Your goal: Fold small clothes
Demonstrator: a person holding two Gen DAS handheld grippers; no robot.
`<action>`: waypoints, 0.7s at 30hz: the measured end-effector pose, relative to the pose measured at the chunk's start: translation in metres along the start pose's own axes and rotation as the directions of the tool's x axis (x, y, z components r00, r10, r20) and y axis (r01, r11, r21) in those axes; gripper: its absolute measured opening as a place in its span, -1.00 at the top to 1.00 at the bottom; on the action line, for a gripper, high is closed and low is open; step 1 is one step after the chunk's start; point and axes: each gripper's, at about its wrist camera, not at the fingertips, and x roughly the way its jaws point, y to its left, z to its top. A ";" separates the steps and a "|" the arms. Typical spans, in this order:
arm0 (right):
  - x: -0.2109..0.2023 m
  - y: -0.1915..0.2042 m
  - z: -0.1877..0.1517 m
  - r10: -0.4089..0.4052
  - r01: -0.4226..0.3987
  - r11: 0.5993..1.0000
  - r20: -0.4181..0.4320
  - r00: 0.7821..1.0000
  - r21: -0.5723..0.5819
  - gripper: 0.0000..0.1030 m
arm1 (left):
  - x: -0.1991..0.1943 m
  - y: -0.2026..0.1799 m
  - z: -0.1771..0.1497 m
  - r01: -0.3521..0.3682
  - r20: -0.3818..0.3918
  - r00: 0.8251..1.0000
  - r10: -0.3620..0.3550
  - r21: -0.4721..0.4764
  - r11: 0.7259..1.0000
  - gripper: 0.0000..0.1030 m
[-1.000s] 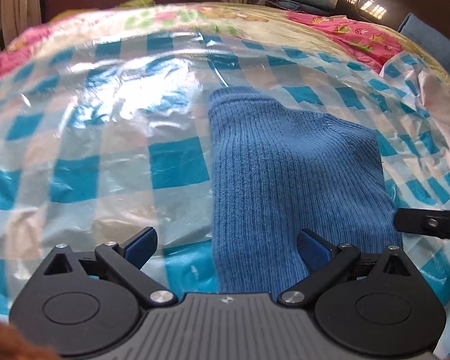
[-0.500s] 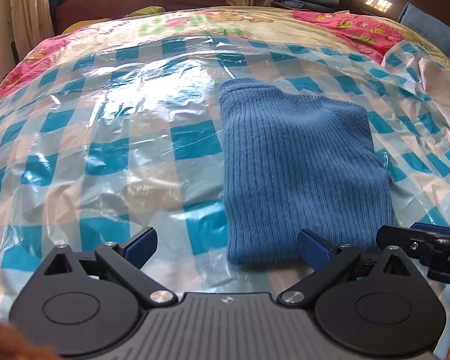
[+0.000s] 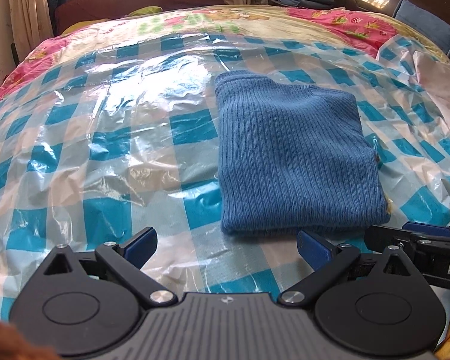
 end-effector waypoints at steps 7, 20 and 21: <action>0.002 0.000 -0.004 -0.026 0.026 1.000 -0.014 1.000 -0.005 -0.11 | -0.002 0.001 -0.003 0.002 -0.001 1.000 -0.002 -0.011 1.000 -1.00; 0.006 0.002 -0.008 -0.040 0.040 0.999 -0.032 0.999 -0.020 -0.12 | -0.003 0.001 -0.005 -0.007 -0.007 1.000 0.007 -0.007 1.000 -1.00; 0.007 0.002 -0.008 -0.040 0.039 0.999 -0.033 0.999 -0.021 -0.12 | -0.003 0.001 -0.006 -0.009 -0.008 1.000 0.009 -0.006 1.000 -1.00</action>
